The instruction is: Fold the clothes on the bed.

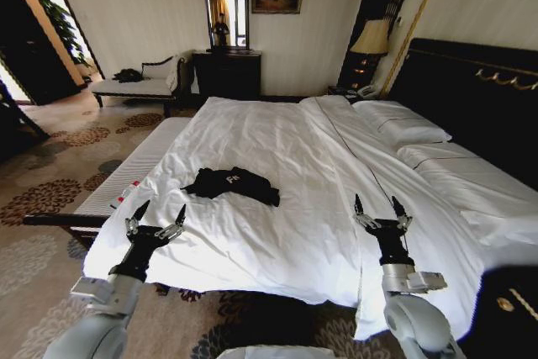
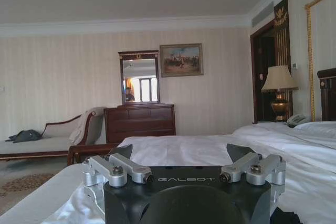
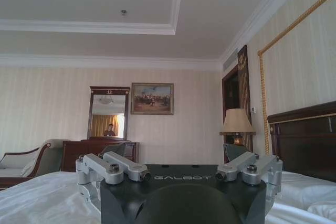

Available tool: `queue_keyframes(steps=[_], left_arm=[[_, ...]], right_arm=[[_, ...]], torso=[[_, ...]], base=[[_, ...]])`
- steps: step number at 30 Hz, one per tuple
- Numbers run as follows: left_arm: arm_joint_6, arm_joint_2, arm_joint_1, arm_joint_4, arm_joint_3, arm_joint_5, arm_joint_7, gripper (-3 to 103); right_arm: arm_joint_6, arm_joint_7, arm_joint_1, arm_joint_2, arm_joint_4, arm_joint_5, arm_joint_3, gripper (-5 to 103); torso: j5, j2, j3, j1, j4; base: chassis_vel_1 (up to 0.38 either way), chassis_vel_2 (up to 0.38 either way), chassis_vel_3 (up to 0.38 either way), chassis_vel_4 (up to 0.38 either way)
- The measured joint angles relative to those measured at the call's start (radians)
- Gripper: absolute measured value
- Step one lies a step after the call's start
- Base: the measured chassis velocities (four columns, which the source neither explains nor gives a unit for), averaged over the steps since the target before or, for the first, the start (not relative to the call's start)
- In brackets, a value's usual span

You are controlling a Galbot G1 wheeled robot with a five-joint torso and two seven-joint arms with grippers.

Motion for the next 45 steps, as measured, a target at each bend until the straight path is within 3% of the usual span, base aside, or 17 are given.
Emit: queue_keyframes(steps=[45], left_arm=[[-0.007, -0.019, 0.002, 0.003, 0.0, 0.016, -0.003, 100]], right_arm=[[0.014, 0.003, 0.02, 0.005, -0.025, -0.008, -0.007, 100]], torso=[[0.0, 0.0, 0.0, 0.0, 0.0]], base=[[0.0, 0.0, 0.0, 0.0]])
